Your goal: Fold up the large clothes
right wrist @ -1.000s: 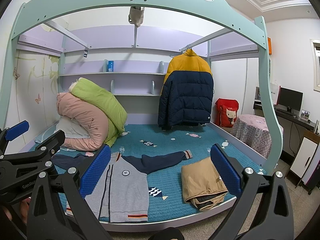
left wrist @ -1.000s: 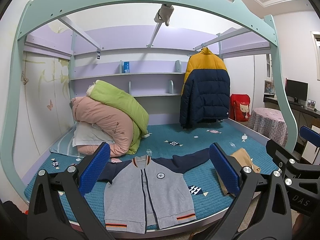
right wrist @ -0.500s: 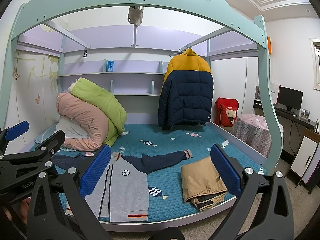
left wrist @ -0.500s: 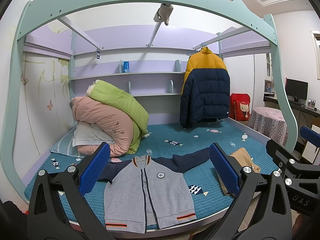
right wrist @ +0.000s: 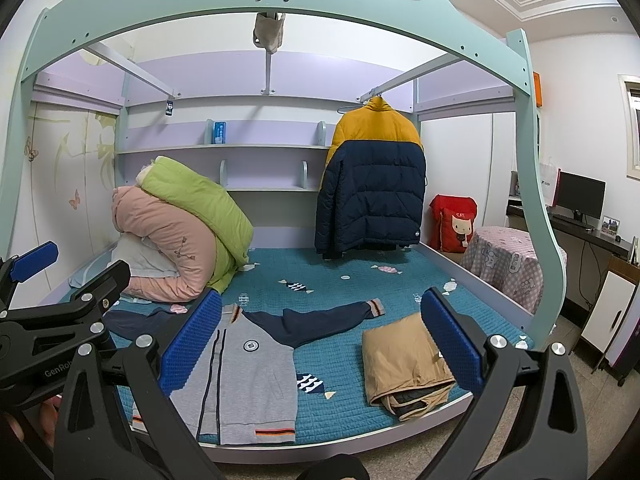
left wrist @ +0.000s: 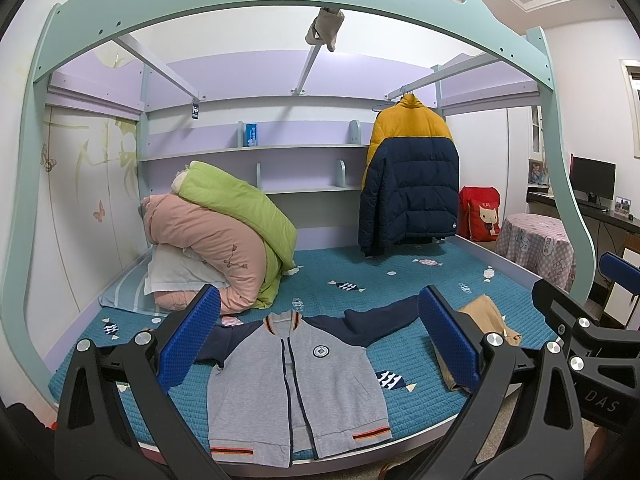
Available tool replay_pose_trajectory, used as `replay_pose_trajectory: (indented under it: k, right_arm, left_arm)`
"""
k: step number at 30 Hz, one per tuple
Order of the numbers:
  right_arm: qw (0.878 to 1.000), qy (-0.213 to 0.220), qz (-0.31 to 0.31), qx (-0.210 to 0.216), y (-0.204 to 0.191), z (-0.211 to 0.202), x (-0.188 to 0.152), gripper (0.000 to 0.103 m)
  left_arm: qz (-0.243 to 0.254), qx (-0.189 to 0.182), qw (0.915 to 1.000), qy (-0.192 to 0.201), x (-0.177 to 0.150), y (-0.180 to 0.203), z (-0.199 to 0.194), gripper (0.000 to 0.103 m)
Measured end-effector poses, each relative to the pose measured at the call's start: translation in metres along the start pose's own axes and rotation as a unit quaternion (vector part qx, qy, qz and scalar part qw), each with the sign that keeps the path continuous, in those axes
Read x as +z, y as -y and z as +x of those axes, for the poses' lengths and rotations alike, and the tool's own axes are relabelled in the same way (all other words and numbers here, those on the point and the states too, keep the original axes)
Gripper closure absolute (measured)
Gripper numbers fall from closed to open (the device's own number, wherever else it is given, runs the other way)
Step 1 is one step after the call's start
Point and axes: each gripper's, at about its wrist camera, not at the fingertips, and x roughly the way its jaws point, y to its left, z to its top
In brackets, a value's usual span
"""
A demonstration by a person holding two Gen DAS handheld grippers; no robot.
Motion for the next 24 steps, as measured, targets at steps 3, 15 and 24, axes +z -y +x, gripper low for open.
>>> replay_pose_trajectory:
  k: [3, 15, 24]
  right_arm:
    - [1.000, 0.001, 0.000, 0.000, -0.0002, -0.0008, -0.0013, 0.007]
    - [1.000, 0.001, 0.001, -0.001, 0.0004, -0.0011, -0.0006, 0.007]
    - [1.000, 0.002, 0.002, 0.000, 0.0010, -0.0015, -0.0004, 0.007]
  left_arm:
    - [0.000, 0.000, 1.0000, 0.000, -0.0006, 0.0000, 0.0002, 0.004]
    - [0.002, 0.000, 1.0000, 0.001, -0.0001, 0.0014, 0.0008, 0.004]
    - [0.002, 0.000, 1.0000, 0.003, 0.0018, 0.0010, 0.0018, 0.004]
